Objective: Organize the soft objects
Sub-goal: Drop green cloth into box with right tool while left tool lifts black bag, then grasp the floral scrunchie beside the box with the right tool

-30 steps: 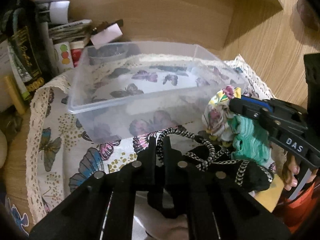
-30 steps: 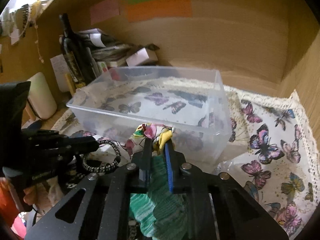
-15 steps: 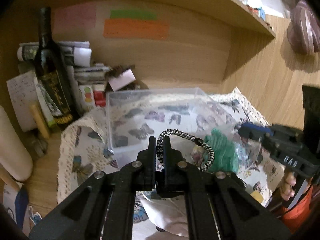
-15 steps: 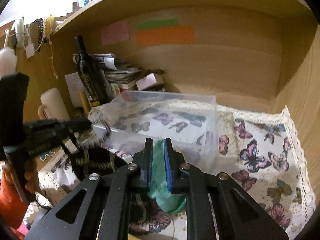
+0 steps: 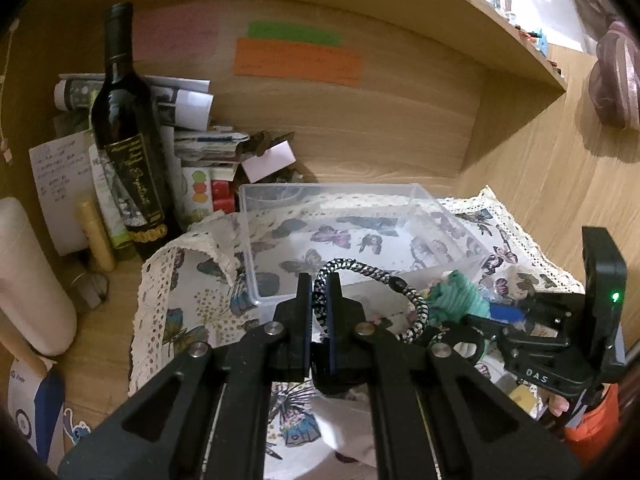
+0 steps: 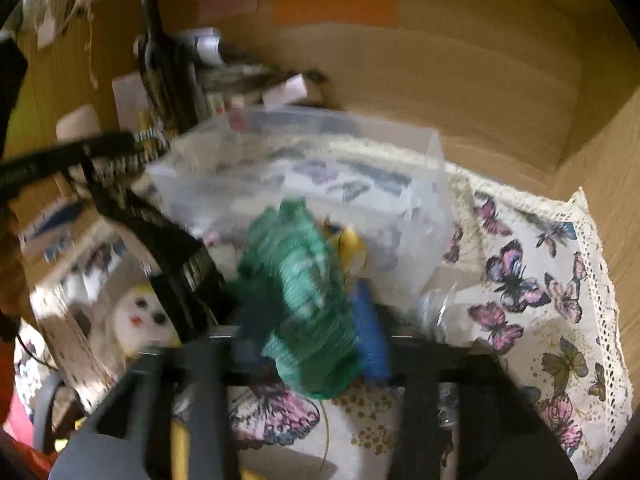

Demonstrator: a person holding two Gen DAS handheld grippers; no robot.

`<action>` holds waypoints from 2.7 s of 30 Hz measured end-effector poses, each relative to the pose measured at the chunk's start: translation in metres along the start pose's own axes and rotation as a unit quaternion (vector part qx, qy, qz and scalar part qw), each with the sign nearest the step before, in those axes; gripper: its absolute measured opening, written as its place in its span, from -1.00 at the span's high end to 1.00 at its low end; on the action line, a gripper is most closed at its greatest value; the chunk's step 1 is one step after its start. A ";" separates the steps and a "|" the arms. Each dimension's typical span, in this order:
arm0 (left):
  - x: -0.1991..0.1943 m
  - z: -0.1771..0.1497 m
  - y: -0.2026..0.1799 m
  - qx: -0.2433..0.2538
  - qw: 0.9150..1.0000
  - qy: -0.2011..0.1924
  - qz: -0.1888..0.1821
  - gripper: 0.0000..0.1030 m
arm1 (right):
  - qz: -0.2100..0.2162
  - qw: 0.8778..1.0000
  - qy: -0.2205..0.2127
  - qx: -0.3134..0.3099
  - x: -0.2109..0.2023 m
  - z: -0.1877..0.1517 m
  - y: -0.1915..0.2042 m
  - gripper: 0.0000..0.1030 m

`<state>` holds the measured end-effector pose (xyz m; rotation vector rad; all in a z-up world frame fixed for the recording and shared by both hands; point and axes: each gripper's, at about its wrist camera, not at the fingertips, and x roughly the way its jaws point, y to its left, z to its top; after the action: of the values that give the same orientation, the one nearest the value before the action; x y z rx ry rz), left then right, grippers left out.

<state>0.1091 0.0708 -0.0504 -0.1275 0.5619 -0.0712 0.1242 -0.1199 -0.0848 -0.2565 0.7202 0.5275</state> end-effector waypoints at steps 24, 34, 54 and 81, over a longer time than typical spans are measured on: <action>0.048 0.038 0.015 -0.039 0.999 -0.019 0.023 0.90 | -0.017 0.993 -0.115 0.010 -0.041 0.069 -0.013 0.80; 0.095 0.034 0.021 -0.046 0.997 0.044 0.032 0.90 | -0.015 0.999 -0.031 0.002 0.030 0.092 -0.019 0.80; 0.051 0.041 -0.005 0.000 0.998 0.022 0.052 -0.66 | -0.015 0.999 -0.038 -0.003 0.012 0.090 -0.020 -0.16; 0.042 -0.054 0.012 -0.005 0.991 0.127 0.037 -0.99 | 0.006 1.000 0.007 -0.012 0.018 0.013 -0.005 -0.41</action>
<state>0.1155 0.0731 -0.1193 -0.1080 0.8208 -0.0120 0.1454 -0.1120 -0.0873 -0.2794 0.7300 0.5472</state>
